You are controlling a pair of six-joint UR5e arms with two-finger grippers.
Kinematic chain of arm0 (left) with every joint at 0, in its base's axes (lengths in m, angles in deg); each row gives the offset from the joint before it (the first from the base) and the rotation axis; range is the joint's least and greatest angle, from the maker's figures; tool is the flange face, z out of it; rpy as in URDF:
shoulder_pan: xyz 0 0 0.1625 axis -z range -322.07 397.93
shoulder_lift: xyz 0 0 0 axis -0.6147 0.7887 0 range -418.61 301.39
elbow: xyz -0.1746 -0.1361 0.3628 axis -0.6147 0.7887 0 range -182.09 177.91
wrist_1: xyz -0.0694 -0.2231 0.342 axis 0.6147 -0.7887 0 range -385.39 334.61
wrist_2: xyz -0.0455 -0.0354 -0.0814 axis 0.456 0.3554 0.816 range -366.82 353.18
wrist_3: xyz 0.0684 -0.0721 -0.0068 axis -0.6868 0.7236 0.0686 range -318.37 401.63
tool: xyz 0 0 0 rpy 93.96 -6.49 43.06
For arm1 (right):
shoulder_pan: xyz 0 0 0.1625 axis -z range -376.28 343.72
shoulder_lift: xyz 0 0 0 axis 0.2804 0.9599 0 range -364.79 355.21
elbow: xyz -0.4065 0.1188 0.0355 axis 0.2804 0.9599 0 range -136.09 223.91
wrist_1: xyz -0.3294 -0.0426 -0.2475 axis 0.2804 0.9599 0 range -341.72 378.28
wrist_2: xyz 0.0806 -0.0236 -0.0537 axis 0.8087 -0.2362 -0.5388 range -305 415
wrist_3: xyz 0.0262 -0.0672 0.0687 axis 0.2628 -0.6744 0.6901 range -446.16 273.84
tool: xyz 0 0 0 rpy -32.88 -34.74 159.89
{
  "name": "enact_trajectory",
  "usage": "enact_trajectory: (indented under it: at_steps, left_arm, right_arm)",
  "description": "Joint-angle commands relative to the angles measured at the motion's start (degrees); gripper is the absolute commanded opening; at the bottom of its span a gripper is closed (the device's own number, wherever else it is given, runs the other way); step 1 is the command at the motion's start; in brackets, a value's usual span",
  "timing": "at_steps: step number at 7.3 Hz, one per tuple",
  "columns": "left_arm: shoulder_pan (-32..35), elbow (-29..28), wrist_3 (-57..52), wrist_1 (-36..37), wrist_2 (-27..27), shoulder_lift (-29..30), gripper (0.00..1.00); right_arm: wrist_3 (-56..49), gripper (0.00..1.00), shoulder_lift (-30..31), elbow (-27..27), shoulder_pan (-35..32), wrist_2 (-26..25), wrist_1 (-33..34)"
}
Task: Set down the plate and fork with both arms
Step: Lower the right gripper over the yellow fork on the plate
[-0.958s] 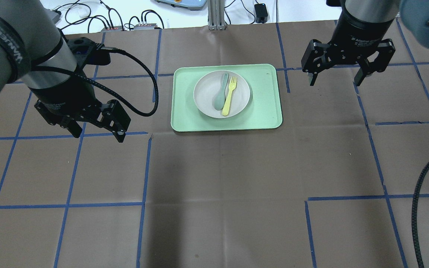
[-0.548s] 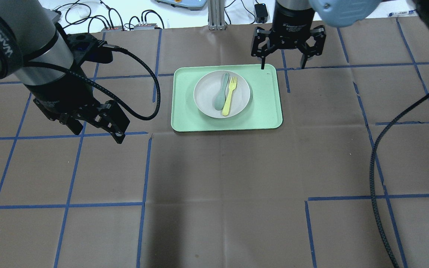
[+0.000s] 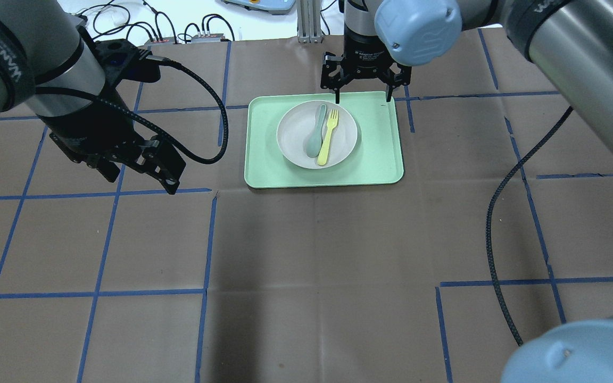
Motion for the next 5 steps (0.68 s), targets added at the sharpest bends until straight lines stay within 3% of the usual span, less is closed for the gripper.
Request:
enact_trajectory:
  at_steps: [1, 3, 5]
  left_arm:
    - [-0.02, 0.67, 4.69, 0.45, -0.54, -0.98, 0.99]
    - [-0.19, 1.9, 4.0, 0.45, -0.89, -1.58, 0.99]
    - [-0.37, 2.26, 4.26, 0.54, -0.45, -1.42, 0.99]
  right_arm:
    - [1.06, 1.0, -4.58, 0.18, -0.14, -0.03, 5.02]
    - [2.56, 0.98, -8.45, 0.36, -0.14, -0.03, 9.25]
    - [4.49, 0.83, -10.13, 0.44, -0.14, -0.03, 11.88]
